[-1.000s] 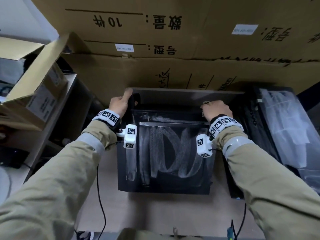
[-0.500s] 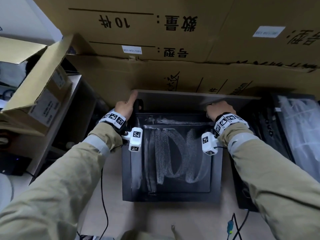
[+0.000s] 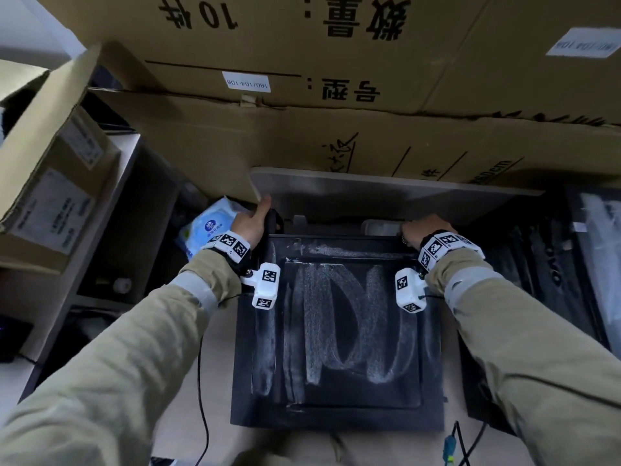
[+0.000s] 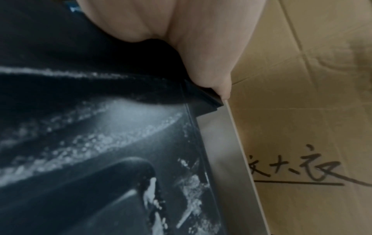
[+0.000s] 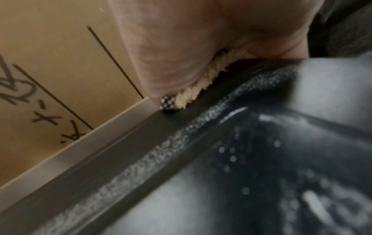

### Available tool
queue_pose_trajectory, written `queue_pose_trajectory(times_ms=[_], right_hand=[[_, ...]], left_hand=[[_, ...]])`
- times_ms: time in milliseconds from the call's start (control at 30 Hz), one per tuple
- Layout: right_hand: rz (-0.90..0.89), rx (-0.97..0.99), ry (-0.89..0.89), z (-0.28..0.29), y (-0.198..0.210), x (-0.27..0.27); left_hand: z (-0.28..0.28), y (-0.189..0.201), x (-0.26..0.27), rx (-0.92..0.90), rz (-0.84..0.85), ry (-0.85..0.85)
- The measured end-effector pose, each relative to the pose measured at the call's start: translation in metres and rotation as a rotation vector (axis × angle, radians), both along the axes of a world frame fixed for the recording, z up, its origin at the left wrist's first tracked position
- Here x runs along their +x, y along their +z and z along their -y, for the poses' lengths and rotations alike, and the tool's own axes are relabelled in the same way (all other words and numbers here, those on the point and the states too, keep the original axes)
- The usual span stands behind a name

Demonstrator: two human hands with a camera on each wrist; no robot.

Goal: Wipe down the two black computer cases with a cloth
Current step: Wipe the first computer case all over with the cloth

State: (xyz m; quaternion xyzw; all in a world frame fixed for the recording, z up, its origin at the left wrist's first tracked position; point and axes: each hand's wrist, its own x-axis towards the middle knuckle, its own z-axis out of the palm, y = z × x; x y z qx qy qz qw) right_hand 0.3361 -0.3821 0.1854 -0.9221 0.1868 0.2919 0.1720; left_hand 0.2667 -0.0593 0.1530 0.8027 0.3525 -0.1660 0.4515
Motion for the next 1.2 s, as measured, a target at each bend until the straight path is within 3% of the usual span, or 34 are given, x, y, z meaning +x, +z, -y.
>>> queue_pose_trajectory(times_ms=[200, 367, 567, 833, 1033, 1200], right_hand=[[-0.079, -0.030, 0.019, 0.006, -0.044, 0.018], [-0.109, 0.000, -0.001, 0.004, -0.055, 0.023], [-0.129, -0.030, 0.022, 0.011, -0.079, 0.027], [-0.095, -0.034, -0.016, 0.016, -0.114, 0.031], [-0.038, -0.047, 0.139, 0.013, -0.101, 0.026], [0.094, 0.109, 0.241, 0.008, -0.073, 0.002]], left_hand=[[0.001, -0.032, 0.010, 0.041, -0.102, -0.042], [0.001, -0.051, 0.016, 0.058, -0.137, -0.027], [0.000, -0.072, 0.022, 0.081, -0.212, -0.155], [0.004, -0.082, 0.024, 0.051, -0.261, -0.079], [0.009, -0.064, 0.018, -0.032, -0.148, 0.080], [0.009, -0.054, -0.004, -0.059, -0.105, 0.054]])
